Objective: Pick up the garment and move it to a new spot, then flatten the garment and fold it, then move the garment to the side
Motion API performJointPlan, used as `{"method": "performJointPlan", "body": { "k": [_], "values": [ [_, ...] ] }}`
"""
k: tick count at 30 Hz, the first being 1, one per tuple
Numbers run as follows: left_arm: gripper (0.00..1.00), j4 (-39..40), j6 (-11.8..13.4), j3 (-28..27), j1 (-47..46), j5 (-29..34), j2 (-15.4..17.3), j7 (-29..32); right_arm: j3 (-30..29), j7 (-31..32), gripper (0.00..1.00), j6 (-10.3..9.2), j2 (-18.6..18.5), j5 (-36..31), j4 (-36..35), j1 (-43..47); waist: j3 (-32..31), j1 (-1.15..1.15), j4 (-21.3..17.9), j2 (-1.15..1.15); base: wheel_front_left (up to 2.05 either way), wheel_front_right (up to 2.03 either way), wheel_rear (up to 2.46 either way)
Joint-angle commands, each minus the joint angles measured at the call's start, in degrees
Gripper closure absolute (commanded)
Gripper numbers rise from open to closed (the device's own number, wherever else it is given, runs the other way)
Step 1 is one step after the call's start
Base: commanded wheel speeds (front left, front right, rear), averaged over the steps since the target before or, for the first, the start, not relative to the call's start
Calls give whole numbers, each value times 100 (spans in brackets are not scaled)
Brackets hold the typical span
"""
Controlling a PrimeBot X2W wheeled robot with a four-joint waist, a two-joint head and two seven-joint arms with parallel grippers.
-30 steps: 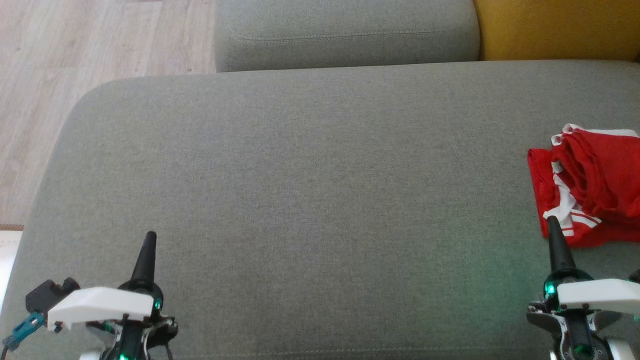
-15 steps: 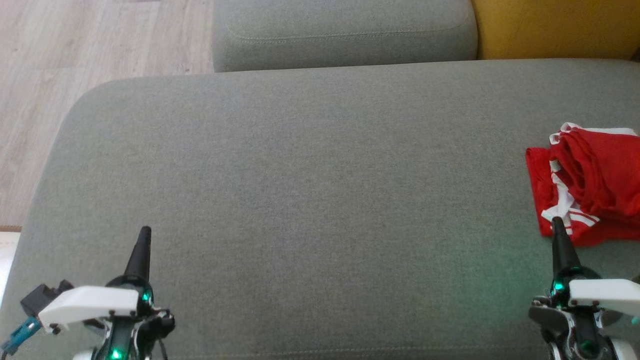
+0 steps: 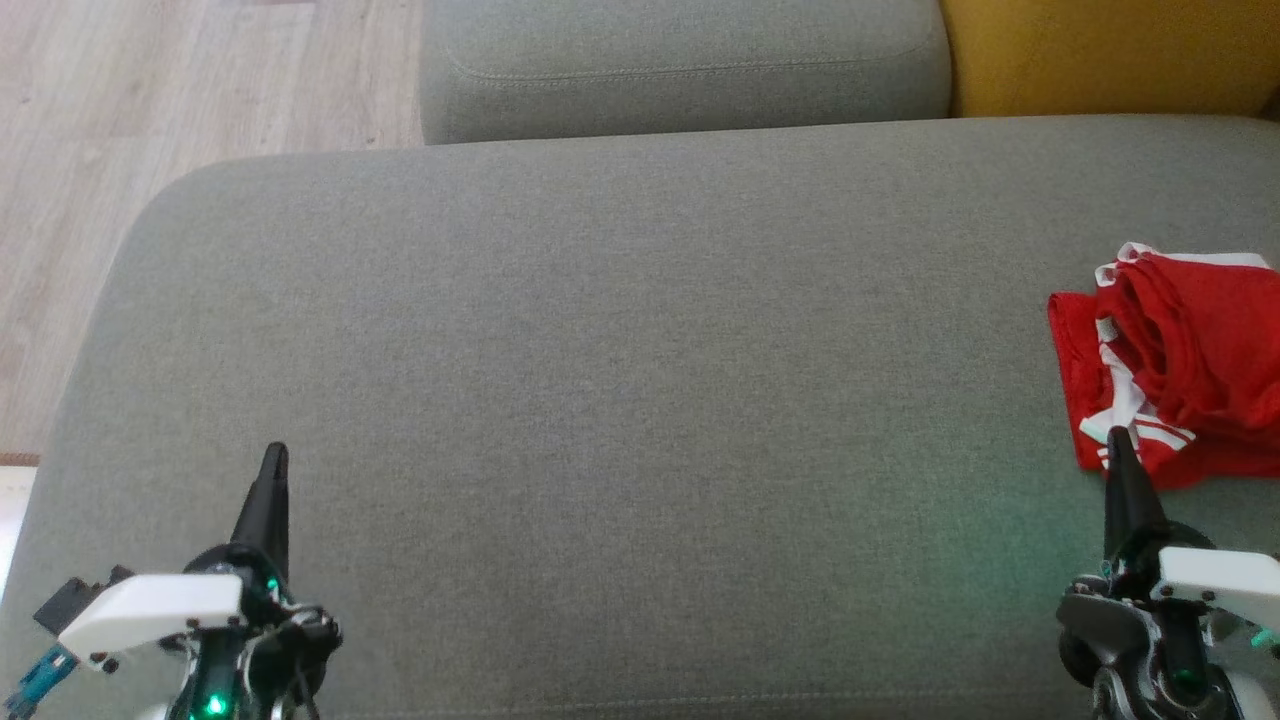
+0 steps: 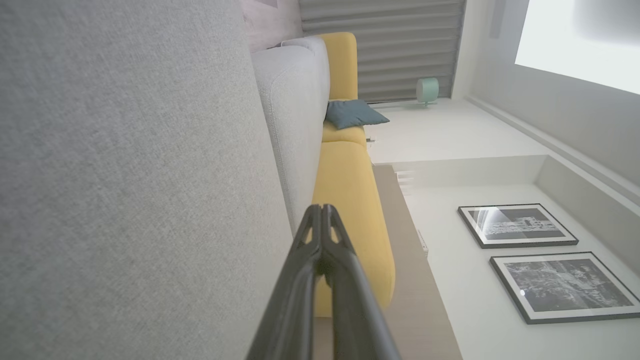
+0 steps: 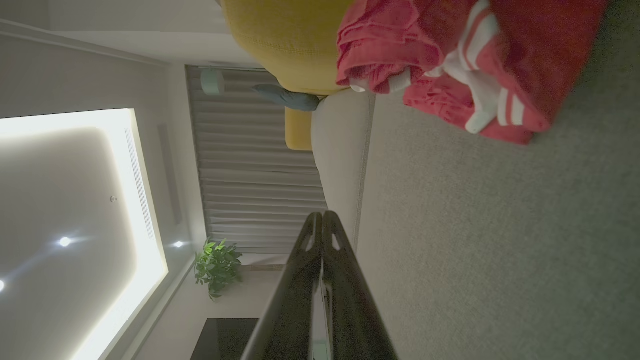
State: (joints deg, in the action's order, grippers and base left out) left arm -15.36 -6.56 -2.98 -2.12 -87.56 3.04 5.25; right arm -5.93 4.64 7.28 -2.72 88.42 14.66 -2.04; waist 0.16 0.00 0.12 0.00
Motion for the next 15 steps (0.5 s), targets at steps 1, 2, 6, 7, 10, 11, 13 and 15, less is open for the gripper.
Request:
{"method": "performJointPlan", "body": {
  "k": [1,2,6,7,10,11,13,15],
  "values": [
    [100,147,-56,-271,-377,-209,19,51,99,52,100,20,-124,231,-132,-351,1,0,-4,0,0,0,0],
    [100,143,-65,-287,-384,-275,15,65,96,55,100,21,-124,297,-117,-363,1,0,-6,0,0,0,0],
    [100,131,-92,-334,-406,-472,2,108,89,65,100,21,-123,493,-73,-401,2,0,-12,0,0,0,0],
    [100,131,-92,-335,-406,-476,1,109,87,67,100,21,-122,496,-72,-401,2,0,-12,0,0,0,0],
    [100,131,-92,-336,-406,-475,0,110,81,72,100,21,-118,491,-71,-402,2,0,-12,0,0,0,0],
    [100,131,-92,-337,-406,-475,0,110,79,73,100,21,-117,489,-71,-402,2,0,-12,0,0,0,0],
    [100,131,-92,-337,-406,-474,0,111,76,76,100,21,-114,486,-71,-402,2,0,-12,0,0,0,0],
    [100,131,-92,-338,-406,-474,-1,112,72,79,100,21,-112,483,-71,-403,2,0,-12,0,0,0,0]
  ]
}}
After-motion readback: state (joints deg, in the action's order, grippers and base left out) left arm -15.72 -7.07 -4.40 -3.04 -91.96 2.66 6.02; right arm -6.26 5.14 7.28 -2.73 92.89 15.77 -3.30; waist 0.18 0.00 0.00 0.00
